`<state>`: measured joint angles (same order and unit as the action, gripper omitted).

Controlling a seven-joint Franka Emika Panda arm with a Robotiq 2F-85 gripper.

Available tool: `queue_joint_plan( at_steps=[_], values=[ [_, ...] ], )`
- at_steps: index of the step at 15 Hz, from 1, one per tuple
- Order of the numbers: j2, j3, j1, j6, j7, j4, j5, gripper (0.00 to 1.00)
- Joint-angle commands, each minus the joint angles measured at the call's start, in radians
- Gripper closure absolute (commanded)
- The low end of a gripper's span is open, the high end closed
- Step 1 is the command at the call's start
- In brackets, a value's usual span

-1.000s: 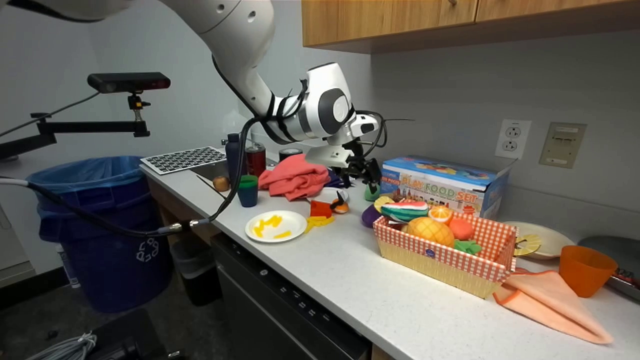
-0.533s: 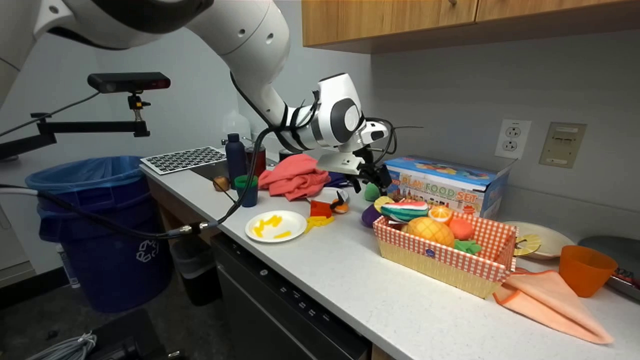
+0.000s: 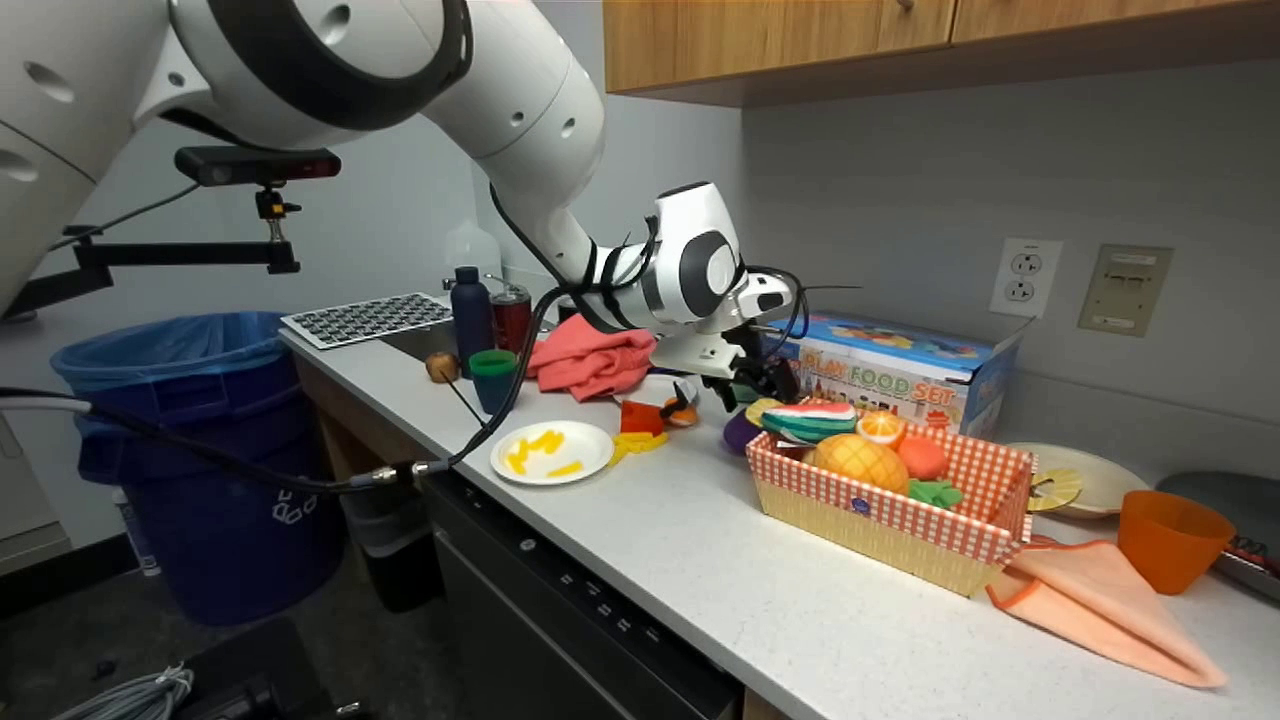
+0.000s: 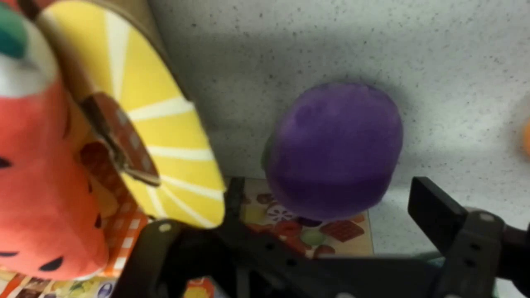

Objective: Put the plush toys inside the basket

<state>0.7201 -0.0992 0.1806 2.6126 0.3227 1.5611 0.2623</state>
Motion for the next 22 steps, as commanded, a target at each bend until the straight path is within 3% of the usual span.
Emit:
queue_joint_plan(
  at_steps=[1, 2, 3, 5, 8, 13, 17, 22],
  values=[
    [0.058, -0.019, 0.016, -0.028, 0.005, -0.067, -0.025, 0.00],
    [0.063, -0.017, 0.014, -0.030, 0.002, -0.073, -0.028, 0.00],
    [0.067, -0.016, 0.014, -0.032, 0.001, -0.078, -0.029, 0.25],
    [0.069, -0.013, 0.013, -0.032, -0.002, -0.079, -0.033, 0.32],
    [0.055, -0.014, 0.016, -0.031, -0.001, -0.073, -0.034, 0.58],
    [-0.054, -0.011, 0.032, -0.047, 0.001, -0.013, -0.028, 0.90],
    [-0.165, -0.022, 0.040, -0.024, 0.019, 0.034, -0.009, 0.97],
    [-0.243, -0.088, 0.021, -0.005, 0.093, 0.070, 0.027, 0.94]
  ],
)
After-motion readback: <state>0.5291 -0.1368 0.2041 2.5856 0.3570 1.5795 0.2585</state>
